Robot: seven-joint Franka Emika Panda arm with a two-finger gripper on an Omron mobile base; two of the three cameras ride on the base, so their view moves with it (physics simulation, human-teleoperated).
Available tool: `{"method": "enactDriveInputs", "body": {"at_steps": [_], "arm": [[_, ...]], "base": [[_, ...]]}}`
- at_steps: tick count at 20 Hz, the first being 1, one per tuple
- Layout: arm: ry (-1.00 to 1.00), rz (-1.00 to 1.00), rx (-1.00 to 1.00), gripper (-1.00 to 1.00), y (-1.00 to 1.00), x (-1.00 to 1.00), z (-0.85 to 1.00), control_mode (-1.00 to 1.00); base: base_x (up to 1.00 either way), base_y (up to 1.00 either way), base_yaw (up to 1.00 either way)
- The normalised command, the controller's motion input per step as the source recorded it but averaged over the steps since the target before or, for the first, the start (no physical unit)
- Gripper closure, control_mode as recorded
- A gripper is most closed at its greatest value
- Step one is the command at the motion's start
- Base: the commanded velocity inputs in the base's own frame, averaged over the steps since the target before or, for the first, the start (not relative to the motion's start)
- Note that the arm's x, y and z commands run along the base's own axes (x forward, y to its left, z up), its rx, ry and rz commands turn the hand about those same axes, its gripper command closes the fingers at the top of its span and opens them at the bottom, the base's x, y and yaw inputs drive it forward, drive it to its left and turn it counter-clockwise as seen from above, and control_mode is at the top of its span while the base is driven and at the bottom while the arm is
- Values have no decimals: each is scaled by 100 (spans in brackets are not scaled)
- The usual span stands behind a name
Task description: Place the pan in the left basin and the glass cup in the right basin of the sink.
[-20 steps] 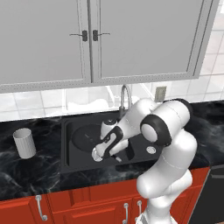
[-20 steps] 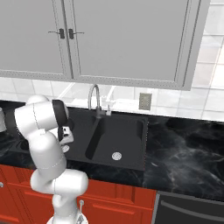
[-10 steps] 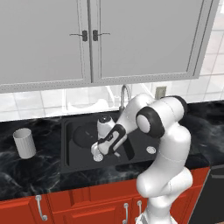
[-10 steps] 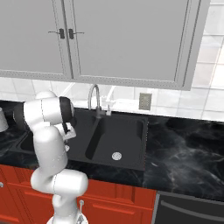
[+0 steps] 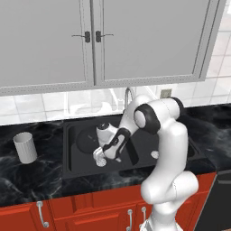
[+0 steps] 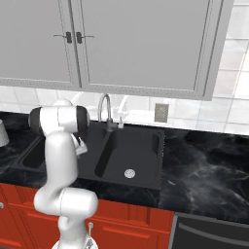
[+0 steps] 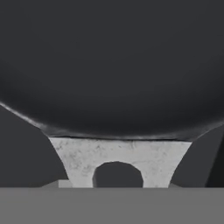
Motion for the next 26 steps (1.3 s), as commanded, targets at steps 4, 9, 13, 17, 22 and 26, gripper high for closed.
{"method": "enactDriveInputs", "body": {"at_steps": [4,9,13,17,22,26], "arm": [[0,0,-5,100,13,19,-55,-100],[-1,0,-4,100,15,14,-45,-100],[-6,0,-1,-100,6,14,-7,-100],[-11,0,0,-100,0,2,14,-100],[-18,0,0,-100,0,-6,62,-100],[-18,0,0,-100,0,-2,63,-100]], "base": [[0,0,0],[0,0,0],[0,0,0],[0,0,0],[0,0,0],[0,0,0]]}}
